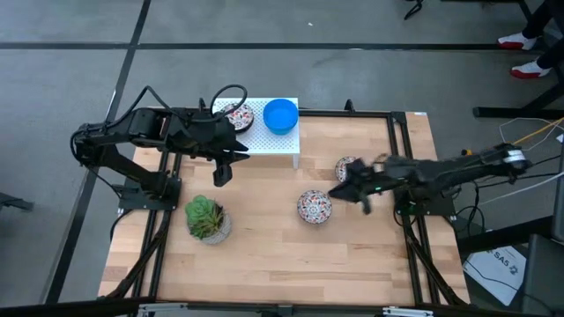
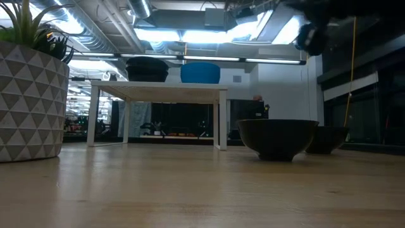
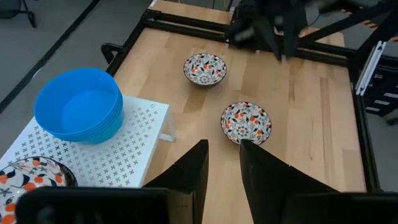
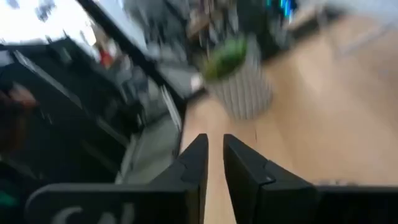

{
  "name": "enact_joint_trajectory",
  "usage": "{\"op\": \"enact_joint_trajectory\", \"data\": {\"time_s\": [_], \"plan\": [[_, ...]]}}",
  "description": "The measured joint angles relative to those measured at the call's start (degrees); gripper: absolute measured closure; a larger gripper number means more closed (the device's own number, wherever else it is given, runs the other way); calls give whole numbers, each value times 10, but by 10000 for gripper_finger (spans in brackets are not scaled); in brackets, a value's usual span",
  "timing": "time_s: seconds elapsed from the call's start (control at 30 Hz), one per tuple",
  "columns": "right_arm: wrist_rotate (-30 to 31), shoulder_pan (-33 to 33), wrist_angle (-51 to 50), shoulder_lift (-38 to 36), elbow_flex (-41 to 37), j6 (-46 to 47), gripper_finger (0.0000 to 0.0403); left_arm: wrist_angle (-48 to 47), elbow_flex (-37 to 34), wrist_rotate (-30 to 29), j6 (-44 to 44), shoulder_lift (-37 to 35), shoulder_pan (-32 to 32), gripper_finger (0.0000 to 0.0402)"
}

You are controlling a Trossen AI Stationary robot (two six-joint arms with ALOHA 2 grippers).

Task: Pick & Place Mini bowls
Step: Stack the white patterned bowl on the white patterned bowl on the shelf

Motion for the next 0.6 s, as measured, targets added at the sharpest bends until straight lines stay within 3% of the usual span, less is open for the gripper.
{"op": "enact_joint_trajectory", "data": {"time_s": [0.1, 0.3, 0.6], "plan": [[-34, 0, -64, 79, 61, -23, 351, 0, 0, 0, -4, 0, 0, 316], [-38, 0, -251, 209, 188, -90, 336, -7, 0, 0, -8, 0, 0, 316], [-39, 9, -462, 334, 321, -169, 208, -11, 0, -6, -10, 0, 0, 316]]}}
